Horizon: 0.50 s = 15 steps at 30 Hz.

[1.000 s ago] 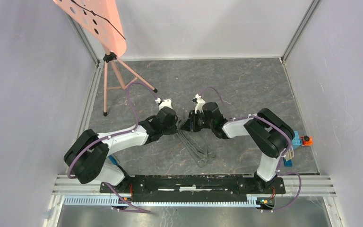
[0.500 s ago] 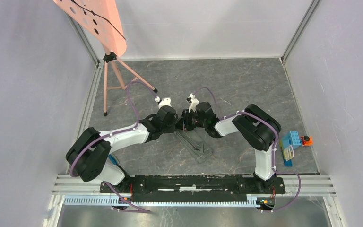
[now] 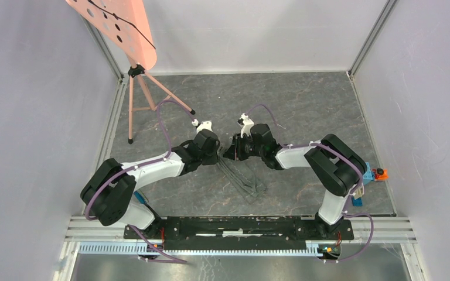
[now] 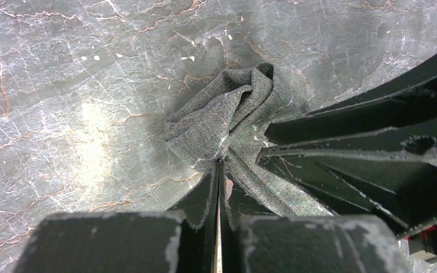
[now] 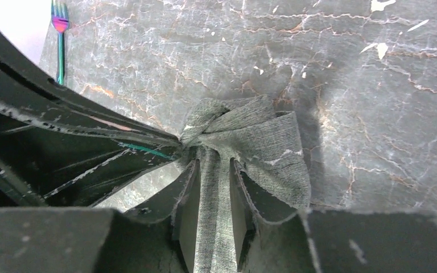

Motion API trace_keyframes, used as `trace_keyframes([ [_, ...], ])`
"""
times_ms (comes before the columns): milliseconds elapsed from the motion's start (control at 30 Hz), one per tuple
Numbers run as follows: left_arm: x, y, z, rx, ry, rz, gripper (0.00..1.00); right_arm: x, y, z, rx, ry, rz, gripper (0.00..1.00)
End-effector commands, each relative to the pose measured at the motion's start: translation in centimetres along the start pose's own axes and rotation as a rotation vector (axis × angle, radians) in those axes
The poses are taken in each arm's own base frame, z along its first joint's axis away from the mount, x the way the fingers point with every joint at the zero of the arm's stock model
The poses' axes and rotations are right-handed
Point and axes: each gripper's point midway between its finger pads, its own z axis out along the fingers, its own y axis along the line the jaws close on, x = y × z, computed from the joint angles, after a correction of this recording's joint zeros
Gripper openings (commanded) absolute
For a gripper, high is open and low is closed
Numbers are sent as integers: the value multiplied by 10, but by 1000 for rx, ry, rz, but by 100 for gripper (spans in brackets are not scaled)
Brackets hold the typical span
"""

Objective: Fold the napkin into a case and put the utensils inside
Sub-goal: Stuff the top corner of the smaller-rectangle-folded napkin into the folded napkin.

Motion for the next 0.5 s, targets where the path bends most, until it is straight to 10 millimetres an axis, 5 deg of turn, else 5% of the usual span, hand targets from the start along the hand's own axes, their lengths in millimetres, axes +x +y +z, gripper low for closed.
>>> trace_keyframes([
  [0,-17,-13,-2,44,-31,13,3,-14,4,10,-26,-13,-32,28],
  [300,-19,-23,4,67,-13,36,3,-20,7,41,-56,-34,27,22],
  [467,-14,-20,20,22,48,41,4,4,-19,59,26,17,74,23],
])
